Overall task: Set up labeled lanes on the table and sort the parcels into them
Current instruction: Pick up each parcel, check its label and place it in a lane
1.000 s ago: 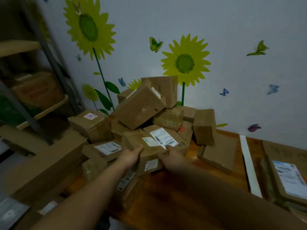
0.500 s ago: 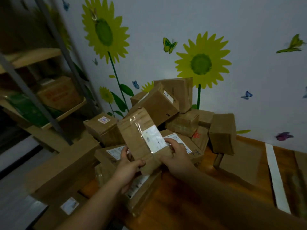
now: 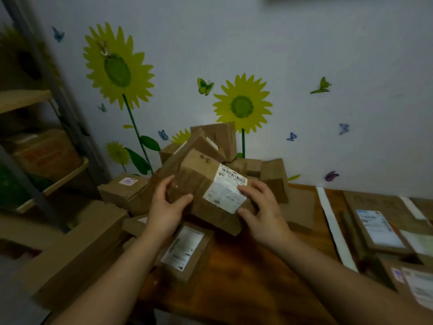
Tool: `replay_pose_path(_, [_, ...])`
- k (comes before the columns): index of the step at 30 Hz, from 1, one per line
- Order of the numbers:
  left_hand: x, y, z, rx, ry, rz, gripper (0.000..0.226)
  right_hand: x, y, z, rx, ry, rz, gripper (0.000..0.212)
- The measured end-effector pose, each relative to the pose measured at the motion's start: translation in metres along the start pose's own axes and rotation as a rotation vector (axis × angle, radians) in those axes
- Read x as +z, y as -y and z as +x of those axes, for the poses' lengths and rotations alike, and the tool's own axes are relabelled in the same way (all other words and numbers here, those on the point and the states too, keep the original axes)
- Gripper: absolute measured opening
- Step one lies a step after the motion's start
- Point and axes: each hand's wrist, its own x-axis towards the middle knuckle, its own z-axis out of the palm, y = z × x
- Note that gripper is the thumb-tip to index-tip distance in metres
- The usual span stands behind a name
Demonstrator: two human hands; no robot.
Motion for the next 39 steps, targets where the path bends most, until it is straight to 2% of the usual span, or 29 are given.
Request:
replay_pose_path(3, [0.01, 0.005, -0.022, -0.147, 0.109, -0.06, 0.024, -0.015, -0.005, -0.026, 0.153, -0.111, -0.023, 0.056])
replay_pose_path(7, [0.037, 0.007, -0.049, -0.283, 0.216, -0.144, 0.036, -0.04, -0.015, -0.058, 0.212, -0.138, -0.02, 0.056])
replay_pose_path(11, [0.068, 0.002, -0.071, -0.301, 0.354, -0.137, 0.015, -0.078, -0.025, -0.087, 0.203, -0.225, 0.004, 0.063])
replay_pose_path(18, [0.168, -0.018, -0.129, -0.219, 0.531, -0.072, 0.022, -0.158, -0.075, -0.157, 0.325, -0.38, 0.051, 0.069])
replay_pose_path(24, [0.298, -0.039, -0.211, -0.134, 0.652, -0.042, 0.03, -0.269, -0.137, -0.242, 0.458, -0.475, 0.084, 0.082])
replay_pose_path(28, [0.378, -0.048, -0.264, -0.143, 0.689, -0.038, 0.029, -0.339, -0.178, -0.287, 0.535, -0.471, 0.086, 0.089])
replay_pose_path(32, [0.427, -0.048, -0.297, -0.164, 0.742, 0.029, 0.031, -0.38, -0.205, -0.319, 0.576, -0.432, 0.079, 0.094])
replay_pose_path(36, [0.453, -0.049, -0.308, -0.249, 0.777, -0.005, 0.028, -0.397, -0.227, -0.33, 0.614, -0.414, 0.068, 0.088])
replay_pose_path(39, [0.467, -0.047, -0.3, -0.241, 0.773, 0.022, 0.035, -0.401, -0.241, -0.328, 0.675, -0.352, 0.097, 0.08])
